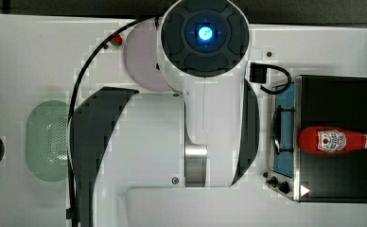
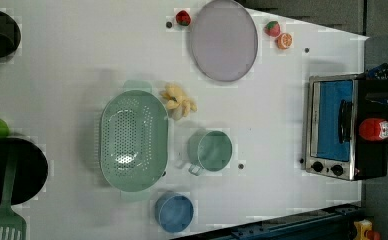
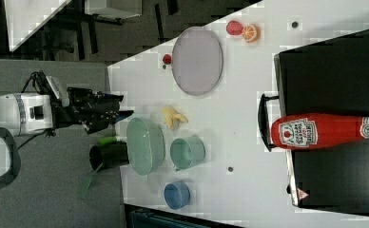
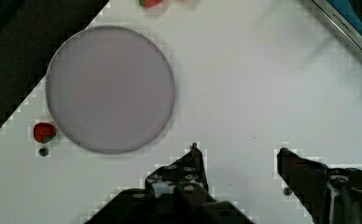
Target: Pick Ketchup from oven and place it on table.
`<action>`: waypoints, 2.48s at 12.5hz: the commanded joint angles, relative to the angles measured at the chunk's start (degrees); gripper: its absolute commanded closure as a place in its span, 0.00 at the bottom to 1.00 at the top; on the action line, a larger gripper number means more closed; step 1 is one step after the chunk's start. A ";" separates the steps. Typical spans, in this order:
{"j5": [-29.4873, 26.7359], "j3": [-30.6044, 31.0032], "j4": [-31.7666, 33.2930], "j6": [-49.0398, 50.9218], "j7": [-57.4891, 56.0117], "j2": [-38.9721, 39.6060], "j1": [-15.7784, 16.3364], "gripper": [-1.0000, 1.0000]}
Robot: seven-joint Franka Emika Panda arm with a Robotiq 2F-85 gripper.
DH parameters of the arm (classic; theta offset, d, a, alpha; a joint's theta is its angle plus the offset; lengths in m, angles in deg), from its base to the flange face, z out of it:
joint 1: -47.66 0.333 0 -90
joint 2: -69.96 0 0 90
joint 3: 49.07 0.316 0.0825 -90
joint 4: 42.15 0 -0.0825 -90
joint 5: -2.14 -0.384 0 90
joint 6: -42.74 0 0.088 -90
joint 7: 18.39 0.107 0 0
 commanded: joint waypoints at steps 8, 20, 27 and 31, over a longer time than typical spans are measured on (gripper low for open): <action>1.51 -13.67 10.96 -0.74 -8.17 -13.89 -4.12 0.00; -9.13 -35.60 8.42 -20.57 -6.15 10.60 -5.72 0.00; -11.16 -35.97 9.30 -21.16 -1.40 17.41 -5.92 0.15; -11.00 -35.78 8.85 -21.38 -1.41 16.39 -5.57 0.39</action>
